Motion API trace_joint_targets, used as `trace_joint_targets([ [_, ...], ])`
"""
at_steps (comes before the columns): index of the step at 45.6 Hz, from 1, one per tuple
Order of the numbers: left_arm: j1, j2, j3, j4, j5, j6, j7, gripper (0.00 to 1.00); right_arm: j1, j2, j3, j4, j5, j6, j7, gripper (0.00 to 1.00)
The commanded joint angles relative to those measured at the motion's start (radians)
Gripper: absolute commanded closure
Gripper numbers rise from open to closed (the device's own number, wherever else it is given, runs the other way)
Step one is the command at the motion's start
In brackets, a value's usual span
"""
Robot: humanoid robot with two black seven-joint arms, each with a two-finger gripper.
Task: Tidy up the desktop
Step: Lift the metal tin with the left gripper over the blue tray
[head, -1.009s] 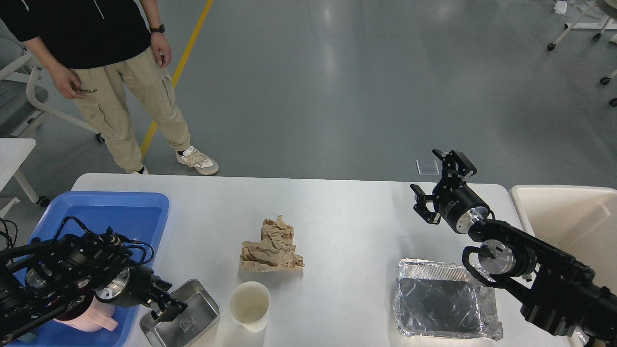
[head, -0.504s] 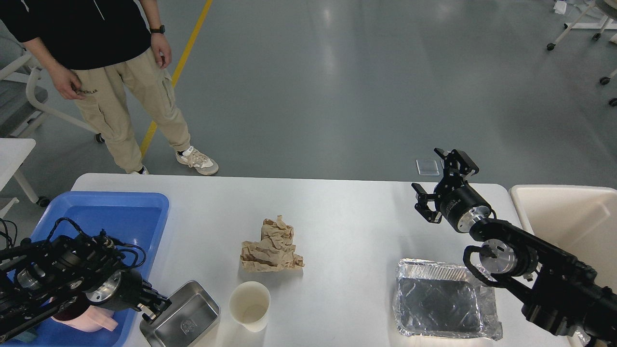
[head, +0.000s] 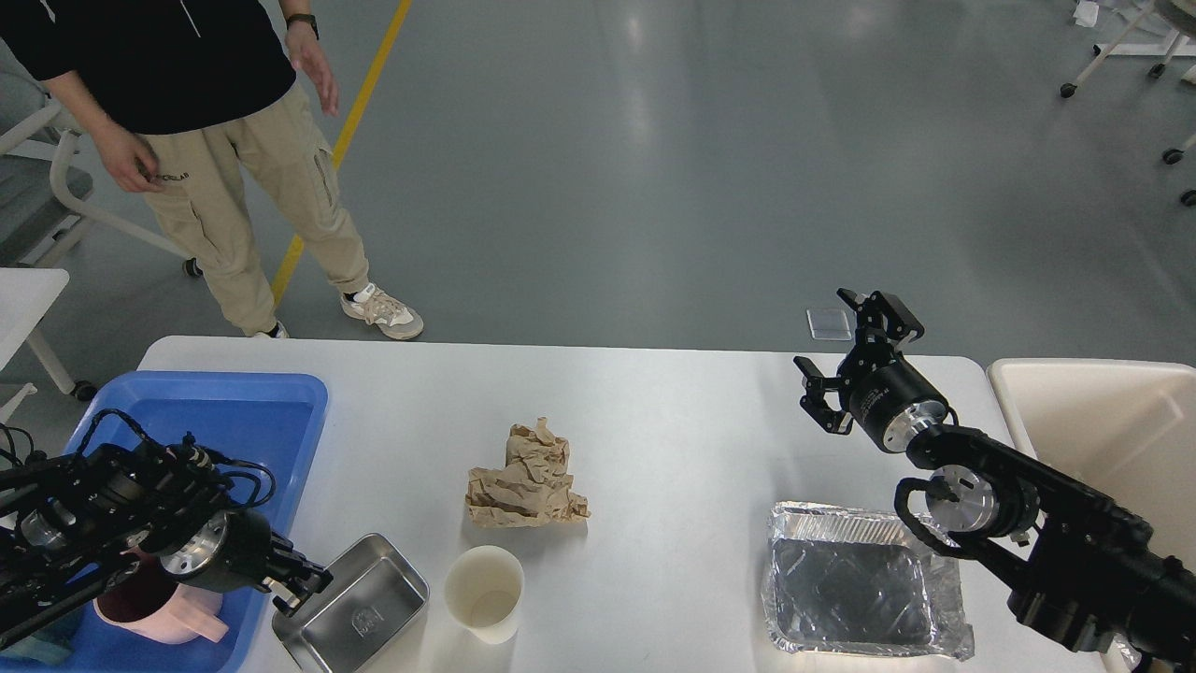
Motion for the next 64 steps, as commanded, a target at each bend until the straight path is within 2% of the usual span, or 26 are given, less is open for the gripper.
trace_joint_targets([
  [1, -0.02, 0.019, -0.034, -0.008, -0.061, -0.001, -0.003, 0.99, -0.003, 0.002, -0.002, 0.0, 0.0, -0.002, 0.0, 0.0],
  [8, -0.04, 0.071, -0.057, -0.047, -0.106, -0.009, -0.009, 0.99, -0.001, 0.002, -0.002, 0.0, 0.0, -0.002, 0.0, 0.0],
  [21, -0.084, 0.261, -0.126, -0.186, -0.239, -0.047, -0.018, 0.98, 0.002, 0.008, -0.002, 0.0, 0.0, -0.005, -0.001, 0.0],
  [33, -0.173, 0.453, -0.161, -0.224, -0.38, -0.053, -0.056, 0.98, 0.0, 0.01, -0.002, 0.0, 0.0, -0.005, -0.001, 0.0],
  [39, -0.209, 0.534, -0.164, -0.225, -0.462, -0.052, -0.057, 0.98, 0.002, 0.02, 0.0, 0.0, 0.0, -0.003, -0.001, 0.0],
  [51, -0.192, 0.628, -0.181, -0.216, -0.494, -0.024, -0.058, 0.98, 0.014, 0.028, -0.002, 0.001, 0.0, 0.002, -0.001, 0.0],
  [64, -0.111, 0.651, -0.164, -0.095, -0.485, 0.057, -0.04, 0.97, 0.016, 0.028, -0.008, 0.0, 0.0, 0.012, -0.003, 0.0],
])
